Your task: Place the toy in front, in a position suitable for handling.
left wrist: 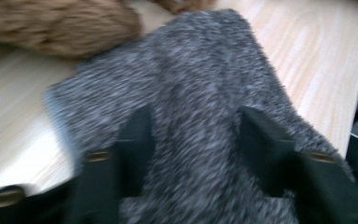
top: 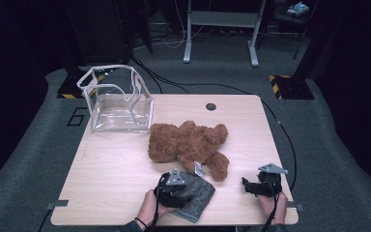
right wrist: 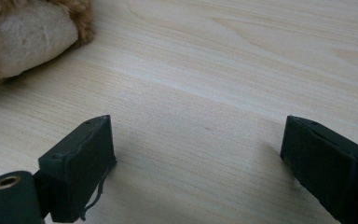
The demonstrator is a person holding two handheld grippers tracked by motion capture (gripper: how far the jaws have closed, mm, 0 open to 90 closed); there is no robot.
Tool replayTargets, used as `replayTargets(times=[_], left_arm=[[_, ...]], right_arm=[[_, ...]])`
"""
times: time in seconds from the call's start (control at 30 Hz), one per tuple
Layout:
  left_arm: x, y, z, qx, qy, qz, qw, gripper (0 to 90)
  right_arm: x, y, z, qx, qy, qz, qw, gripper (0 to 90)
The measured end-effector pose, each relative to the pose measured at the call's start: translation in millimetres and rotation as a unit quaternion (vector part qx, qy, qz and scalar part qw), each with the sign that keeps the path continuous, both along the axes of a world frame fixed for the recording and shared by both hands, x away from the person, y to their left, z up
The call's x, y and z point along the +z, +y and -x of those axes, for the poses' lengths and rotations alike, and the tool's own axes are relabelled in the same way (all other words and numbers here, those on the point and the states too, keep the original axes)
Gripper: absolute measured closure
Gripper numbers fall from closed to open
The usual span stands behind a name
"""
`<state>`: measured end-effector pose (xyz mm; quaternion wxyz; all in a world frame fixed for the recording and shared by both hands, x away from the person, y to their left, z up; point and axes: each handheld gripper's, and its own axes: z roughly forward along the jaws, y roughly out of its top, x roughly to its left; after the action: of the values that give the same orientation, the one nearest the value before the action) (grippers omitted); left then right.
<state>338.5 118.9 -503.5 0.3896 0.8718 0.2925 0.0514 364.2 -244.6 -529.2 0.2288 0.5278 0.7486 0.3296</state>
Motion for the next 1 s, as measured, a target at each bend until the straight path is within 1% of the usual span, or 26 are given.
replayTargets(times=[0.07, 0.1, 0.13, 0.17, 0.2, 0.27, 0.33, 0.37, 0.4, 0.43, 0.47, 0.5, 0.57, 0.6, 0.63, 0.67, 0.7, 0.73, 0.77, 0.8, 0.83, 0.87, 0.9, 0.93, 0.97, 1.0], left_arm=[[4.8, 9.4, 1.5, 0.020, -0.007, -0.001, 0.9998, 29.1], [7.3, 15.3, 1.8, 0.027, -0.011, -0.002, 0.9996, 24.3], [8.7, 21.1, 2.3, 0.040, -0.011, 0.001, 0.9991, 21.6], [10.0, 29.9, 2.3, 0.056, -0.016, 0.000, 0.9983, 19.4], [9.8, 37.0, 1.6, 0.068, -0.016, 0.001, 0.9976, 17.0], [8.6, 51.1, -0.1, 0.089, -0.014, -0.001, 0.9960, 15.3], [5.8, 68.3, -2.4, 0.113, -0.011, -0.004, 0.9935, 14.7], [5.0, 73.1, -2.8, 0.122, -0.012, -0.004, 0.9925, 14.2], [3.9, 78.8, -3.5, 0.129, -0.015, -0.015, 0.9915, 13.3], [2.4, 84.1, -4.4, 0.138, -0.017, -0.025, 0.9900, 12.2], [0.8, 91.7, -6.0, 0.147, -0.015, -0.027, 0.9887, 10.2], [0.1, 96.1, -6.8, 0.153, -0.014, -0.034, 0.9875, 8.8], [-1.9, 107.9, -8.7, 0.179, -0.023, -0.045, 0.9825, 6.4], [-3.6, 114.2, -10.0, 0.189, -0.023, -0.048, 0.9805, 5.5], [-6.5, 122.8, -12.4, 0.203, -0.019, -0.046, 0.9779, 4.6], [-8.4, 127.2, -13.7, 0.216, -0.016, -0.046, 0.9751, 2.7], [-9.7, 134.5, -15.7, 0.225, -0.012, -0.052, 0.9730, 1.2], [-10.9, 140.7, -17.2, 0.231, -0.007, -0.043, 0.9719, 0.3], [-12.3, 144.8, -17.6, 0.244, -0.010, -0.042, 0.9688, 0.0], [-13.8, 148.3, -18.5, 0.251, -0.011, -0.041, 0.9672, 0.0], [-15.2, 151.2, -19.2, 0.252, -0.006, -0.038, 0.9669, 0.0], [-16.7, 153.8, -19.6, 0.254, -0.006, -0.042, 0.9664, 0.0], [-20.2, 154.3, -20.6, 0.261, -0.009, -0.041, 0.9643, 0.0], [-21.9, 155.6, -20.6, 0.262, -0.009, -0.044, 0.9641, 0.0], [-23.2, 156.3, -20.8, 0.266, -0.020, -0.049, 0.9626, 0.0], [-23.8, 156.1, -20.9, 0.267, -0.024, -0.052, 0.9620, 0.0]], right_arm=[[0.0, 0.0, 0.0, 0.000, 0.000, 0.000, 1.0000, 8.9], [0.0, 0.0, -0.1, 0.000, 0.000, 0.000, 1.0000, 8.9], [0.0, 0.0, 0.0, 0.000, 0.000, 0.000, 1.0000, 8.9], [0.0, 0.0, 0.1, 0.000, 0.000, 0.000, 1.0000, 8.9], [0.1, 0.5, 0.5, -0.002, 0.002, -0.001, 1.0000, 9.0], [0.2, 0.6, 0.4, -0.002, 0.002, -0.001, 1.0000, 9.0], [0.3, 0.8, 0.4, -0.003, 0.002, 0.000, 1.0000, 8.8], [0.2, 0.5, 0.0, -0.001, 0.001, 0.001, 1.0000, 8.7], [0.2, 0.5, -0.1, -0.001, 0.002, 0.001, 1.0000, 8.7], [0.2, 0.4, -0.1, 0.001, 0.002, 0.002, 1.0000, 8.6], [0.2, 0.3, -0.2, 0.001, 0.002, 0.002, 1.0000, 8.5], [0.3, 0.3, -0.2, 0.001, 0.002, 0.002, 1.0000, 8.6], [0.3, 0.4, -0.2, 0.001, 0.002, 0.002, 1.0000, 8.5], [0.3, 0.4, -0.2, 0.001, 0.003, 0.002, 1.0000, 8.5], [0.3, 0.5, -0.2, 0.001, 0.003, 0.002, 1.0000, 8.4], [0.4, 1.1, -0.4, -0.001, 0.003, 0.002, 1.0000, 8.1], [0.4, 1.4, -0.5, -0.001, 0.004, 0.002, 1.0000, 7.9], [0.5, 1.7, -0.3, -0.001, 0.004, 0.003, 1.0000, 7.2], [0.5, 1.8, -0.4, 0.002, 0.006, 0.004, 1.0000, 5.8], [0.8, 2.6, -0.2, 0.002, 0.010, 0.003, 0.9999, 5.1], [0.9, 3.2, -0.6, 0.002, 0.010, 0.004, 0.9999, 4.1], [1.2, 3.8, -1.1, 0.006, 0.015, 0.003, 0.9999, 2.4], [1.7, 3.0, -1.3, 0.007, 0.018, -0.003, 0.9998, 2.4], [2.3, 1.3, -0.7, 0.007, 0.016, -0.013, 0.9998, 1.8], [3.2, 1.0, -0.1, 0.007, 0.019, -0.025, 0.9995, 1.3], [5.1, 1.6, 1.5, 0.008, 0.021, -0.034, 0.9992, 1.3]])
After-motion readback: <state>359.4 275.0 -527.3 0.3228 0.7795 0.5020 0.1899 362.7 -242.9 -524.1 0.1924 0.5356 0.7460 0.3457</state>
